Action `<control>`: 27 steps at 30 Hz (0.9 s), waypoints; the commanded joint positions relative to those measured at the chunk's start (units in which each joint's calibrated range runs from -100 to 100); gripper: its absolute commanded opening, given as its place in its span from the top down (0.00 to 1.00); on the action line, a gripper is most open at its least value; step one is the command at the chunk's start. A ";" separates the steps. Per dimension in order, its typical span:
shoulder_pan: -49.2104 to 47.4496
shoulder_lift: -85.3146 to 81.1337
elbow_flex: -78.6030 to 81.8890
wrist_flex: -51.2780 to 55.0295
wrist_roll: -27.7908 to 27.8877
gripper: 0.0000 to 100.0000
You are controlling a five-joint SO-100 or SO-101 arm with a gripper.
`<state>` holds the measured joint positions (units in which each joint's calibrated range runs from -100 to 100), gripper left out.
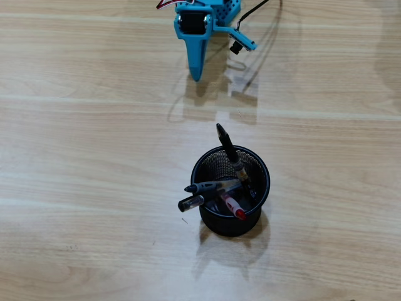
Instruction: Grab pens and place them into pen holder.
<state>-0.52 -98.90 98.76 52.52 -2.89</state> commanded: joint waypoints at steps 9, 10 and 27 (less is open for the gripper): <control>0.11 -0.51 0.61 -0.73 0.06 0.98; 0.11 -0.51 0.61 -0.73 0.22 0.98; -0.07 -0.51 0.61 -0.27 0.11 0.98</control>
<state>-0.52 -98.90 98.76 52.52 -2.68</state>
